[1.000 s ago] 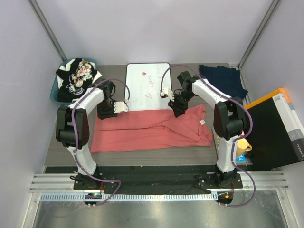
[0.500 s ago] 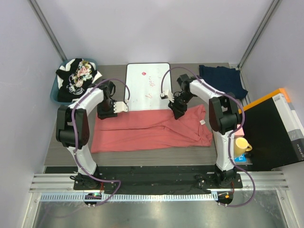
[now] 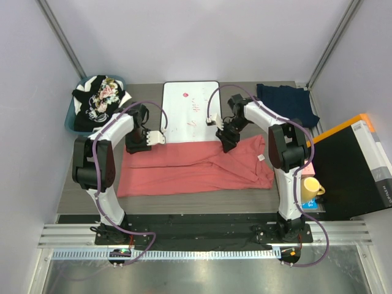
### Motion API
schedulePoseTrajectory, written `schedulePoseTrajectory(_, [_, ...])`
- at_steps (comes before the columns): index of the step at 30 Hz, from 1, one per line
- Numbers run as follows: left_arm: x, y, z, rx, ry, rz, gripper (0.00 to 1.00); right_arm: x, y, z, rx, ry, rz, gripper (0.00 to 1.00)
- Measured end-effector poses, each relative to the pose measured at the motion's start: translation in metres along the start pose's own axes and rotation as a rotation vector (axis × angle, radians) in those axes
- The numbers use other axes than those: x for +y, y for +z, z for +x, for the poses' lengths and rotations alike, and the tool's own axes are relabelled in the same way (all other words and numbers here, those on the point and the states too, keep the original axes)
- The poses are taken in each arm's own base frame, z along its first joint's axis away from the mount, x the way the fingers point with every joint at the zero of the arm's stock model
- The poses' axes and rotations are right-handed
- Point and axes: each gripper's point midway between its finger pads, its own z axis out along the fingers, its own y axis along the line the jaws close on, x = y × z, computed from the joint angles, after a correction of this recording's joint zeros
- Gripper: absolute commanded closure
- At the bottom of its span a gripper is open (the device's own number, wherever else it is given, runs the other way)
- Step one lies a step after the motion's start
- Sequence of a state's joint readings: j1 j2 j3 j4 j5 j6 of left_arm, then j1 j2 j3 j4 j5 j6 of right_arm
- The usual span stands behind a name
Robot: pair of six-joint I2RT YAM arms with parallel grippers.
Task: Fold and stack the t-shirts
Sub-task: Fold the other side of the tshirt into a rectangle
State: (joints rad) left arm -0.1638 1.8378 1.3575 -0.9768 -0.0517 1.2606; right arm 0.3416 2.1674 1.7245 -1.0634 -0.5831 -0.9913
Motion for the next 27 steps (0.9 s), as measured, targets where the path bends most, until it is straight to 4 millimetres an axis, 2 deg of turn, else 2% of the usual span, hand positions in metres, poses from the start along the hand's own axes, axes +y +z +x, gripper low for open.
schedulePoseTrajectory(5, [0.0,0.001,0.0,0.0,0.0,0.002,0.53,0.004,0.004,-0.001,0.003,-0.004,-0.011,0.67])
schedulePoseTrajectory(8, [0.0,0.001,0.0,-0.001,0.0,0.003,0.54,0.006,0.005,0.0,0.006,-0.002,-0.016,0.81])
schedulePoseTrajectory(9, [0.0,0.001,0.0,-0.001,0.0,0.003,0.54,0.006,0.005,-0.001,0.005,-0.002,-0.015,0.88])
schedulePoseTrajectory(12, [0.0,0.002,-0.001,-0.003,0.0,0.004,0.54,0.005,0.005,-0.001,0.003,0.0,-0.011,0.99])
schedulePoseTrajectory(21, [0.001,0.002,-0.002,-0.008,-0.001,-0.003,0.54,0.006,0.005,-0.002,0.005,0.004,-0.014,0.99])
schedulePoseTrajectory(25, [0.002,0.002,-0.002,-0.009,0.0,-0.003,0.54,0.015,-0.001,-0.003,0.006,-0.003,-0.023,0.99])
schedulePoseTrajectory(27, [0.002,0.002,-0.002,-0.01,0.003,-0.003,0.54,0.027,-0.008,-0.004,0.004,-0.011,-0.034,0.99])
